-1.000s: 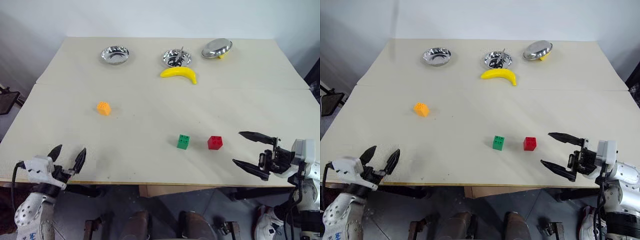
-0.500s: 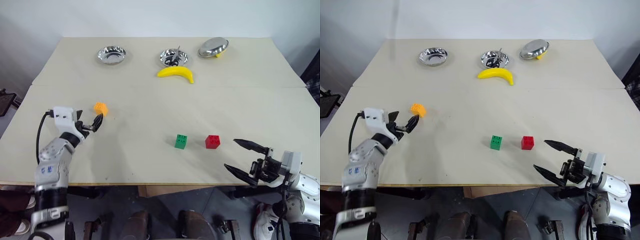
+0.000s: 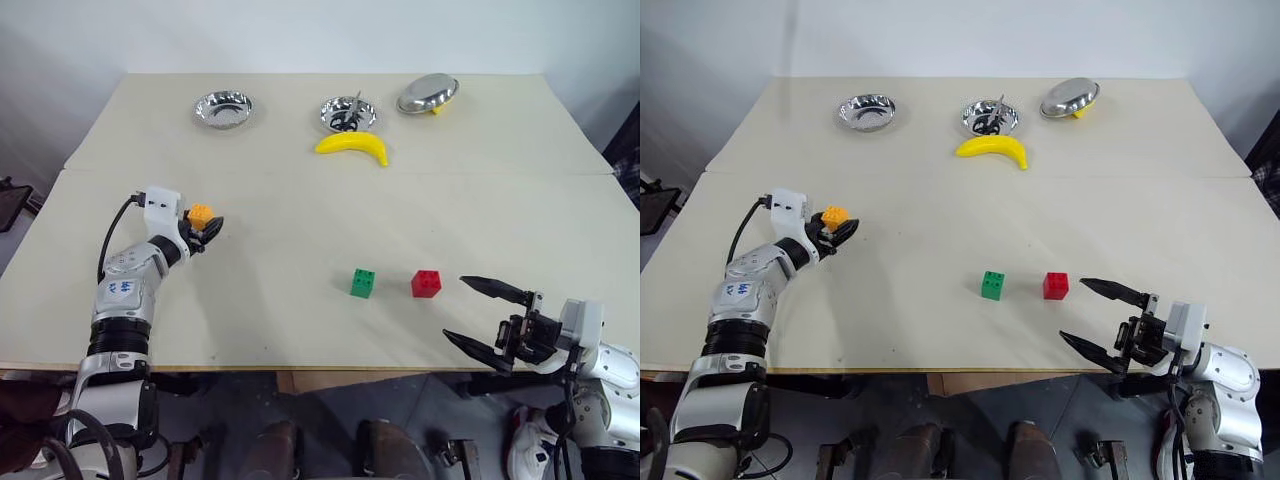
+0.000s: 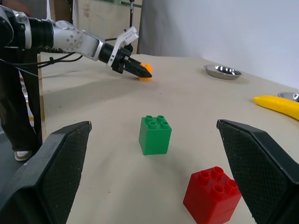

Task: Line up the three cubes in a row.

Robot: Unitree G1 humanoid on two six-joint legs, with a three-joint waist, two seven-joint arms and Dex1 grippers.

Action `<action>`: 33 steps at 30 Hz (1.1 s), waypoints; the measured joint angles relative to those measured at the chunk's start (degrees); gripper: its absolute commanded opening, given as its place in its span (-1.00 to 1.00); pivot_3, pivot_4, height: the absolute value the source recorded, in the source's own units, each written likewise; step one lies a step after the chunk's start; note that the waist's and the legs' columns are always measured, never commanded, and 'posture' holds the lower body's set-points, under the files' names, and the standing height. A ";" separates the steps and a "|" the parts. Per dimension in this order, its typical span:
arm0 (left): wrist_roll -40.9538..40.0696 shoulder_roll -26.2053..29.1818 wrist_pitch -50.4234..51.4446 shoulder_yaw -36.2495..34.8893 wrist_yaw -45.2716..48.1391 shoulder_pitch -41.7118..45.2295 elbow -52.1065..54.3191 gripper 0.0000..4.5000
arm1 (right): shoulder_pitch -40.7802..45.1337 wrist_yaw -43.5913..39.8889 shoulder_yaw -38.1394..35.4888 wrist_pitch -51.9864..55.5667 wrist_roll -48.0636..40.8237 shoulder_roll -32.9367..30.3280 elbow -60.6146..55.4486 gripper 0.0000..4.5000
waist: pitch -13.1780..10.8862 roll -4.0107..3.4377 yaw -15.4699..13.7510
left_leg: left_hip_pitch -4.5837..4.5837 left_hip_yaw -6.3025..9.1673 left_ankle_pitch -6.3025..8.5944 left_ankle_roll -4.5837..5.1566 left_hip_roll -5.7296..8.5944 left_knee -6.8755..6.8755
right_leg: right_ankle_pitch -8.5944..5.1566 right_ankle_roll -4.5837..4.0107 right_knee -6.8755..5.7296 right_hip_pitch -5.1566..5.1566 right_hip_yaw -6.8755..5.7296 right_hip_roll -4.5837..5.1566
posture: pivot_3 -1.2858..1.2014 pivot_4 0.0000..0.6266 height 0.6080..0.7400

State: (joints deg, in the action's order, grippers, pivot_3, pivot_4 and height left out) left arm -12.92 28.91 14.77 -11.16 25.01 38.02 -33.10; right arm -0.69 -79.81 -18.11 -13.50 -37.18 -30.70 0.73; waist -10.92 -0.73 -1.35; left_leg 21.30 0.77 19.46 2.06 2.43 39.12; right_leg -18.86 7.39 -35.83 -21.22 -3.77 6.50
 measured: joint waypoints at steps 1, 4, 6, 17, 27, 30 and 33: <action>0.04 -0.23 -0.64 -0.01 -0.26 0.17 -0.48 -0.05 | -0.11 0.15 0.00 -0.02 0.00 0.00 -0.27 1.00 | 0.00 0.00 -0.01 | 0.00 0.00 0.00 0.00 0.00 0.00 | 0.00 0.00 -0.01 0.00 0.00 0.00 | 0.03 -0.52 1.00; 0.08 -1.12 -1.19 0.09 -0.48 0.70 -1.04 -0.33 | -0.55 0.50 0.00 -0.08 0.01 0.00 -0.37 1.00 | 0.00 0.01 -0.05 | 0.00 -0.04 0.00 0.01 0.02 0.01 | 0.00 0.00 -0.02 -0.01 0.00 0.01 | 0.03 -0.52 1.00; 0.09 -1.16 -1.37 0.19 -0.17 0.66 -1.01 -0.33 | -0.73 0.59 0.00 -0.14 0.01 0.00 -0.36 1.00 | 0.01 0.02 -0.11 | 0.00 -0.04 0.00 0.01 0.03 0.01 | 0.00 0.00 -0.02 0.00 0.00 0.03 | 0.03 -0.52 1.00; -2.65 7.67 -12.93 13.30 42.09 -6.97 16.23 -0.33 | -1.88 -1.06 -4.02 -0.11 -0.65 -5.13 1.65 1.00 | 0.03 -0.03 -0.25 | -0.02 0.01 -0.02 0.04 0.01 0.01 | 0.00 0.00 0.23 0.19 0.10 0.07 | 0.03 -0.52 1.00; 4.30 -3.14 -19.37 23.79 46.25 2.74 4.94 -0.33 | -5.16 -2.56 -6.21 1.28 -1.90 -7.28 1.23 1.00 | 0.01 0.01 -0.12 | -0.02 -0.05 -0.04 0.08 0.00 0.02 | 0.00 0.00 0.19 0.19 -0.01 -0.03 | 0.03 -0.52 1.00; 6.54 -5.09 -21.77 24.85 45.75 5.99 -0.89 -0.33 | -5.89 -1.95 -6.07 1.86 -1.99 -6.93 -0.07 1.00 | 0.00 0.02 -0.06 | -0.02 -0.15 -0.04 0.09 -0.02 0.01 | 0.00 0.00 0.16 0.14 -0.24 -0.04 | 0.03 -0.52 1.00; 7.05 -5.66 -23.45 25.19 45.94 7.62 -3.68 -0.33 | -6.46 -1.54 -5.91 2.31 -2.00 -6.68 -0.91 1.00 | 0.00 0.03 -0.12 | -0.03 -0.15 -0.07 0.13 0.00 0.03 | 0.00 0.01 0.14 0.18 -0.33 -0.02 | 0.03 -0.52 1.00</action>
State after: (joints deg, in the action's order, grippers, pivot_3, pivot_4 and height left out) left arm -5.86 23.25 -8.68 14.04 70.96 45.65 -36.78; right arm -7.14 -81.35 -24.02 -11.19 -39.18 -37.38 -0.17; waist -10.92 -0.71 -1.47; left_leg 21.27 0.62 19.40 2.19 2.43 39.15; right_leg -18.86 7.40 -35.69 -21.04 -4.10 6.48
